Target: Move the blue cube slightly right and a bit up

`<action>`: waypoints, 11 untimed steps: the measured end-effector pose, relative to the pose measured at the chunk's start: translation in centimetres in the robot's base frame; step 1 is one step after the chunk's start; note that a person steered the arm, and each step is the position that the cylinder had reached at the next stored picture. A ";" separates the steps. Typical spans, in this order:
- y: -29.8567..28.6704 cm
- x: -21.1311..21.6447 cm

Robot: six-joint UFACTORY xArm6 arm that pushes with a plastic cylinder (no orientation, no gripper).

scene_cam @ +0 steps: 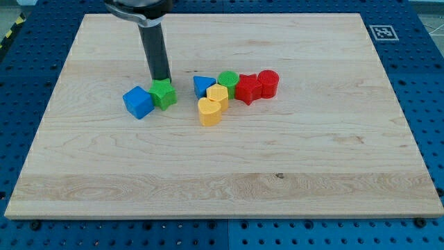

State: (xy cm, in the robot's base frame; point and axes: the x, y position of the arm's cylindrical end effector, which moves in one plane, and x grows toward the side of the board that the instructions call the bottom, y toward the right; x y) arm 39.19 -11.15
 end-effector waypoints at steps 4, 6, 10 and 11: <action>-10.6 1.3; -11.3 5.9; -5.3 5.9; -5.3 5.9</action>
State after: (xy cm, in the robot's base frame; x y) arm 45.07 -16.46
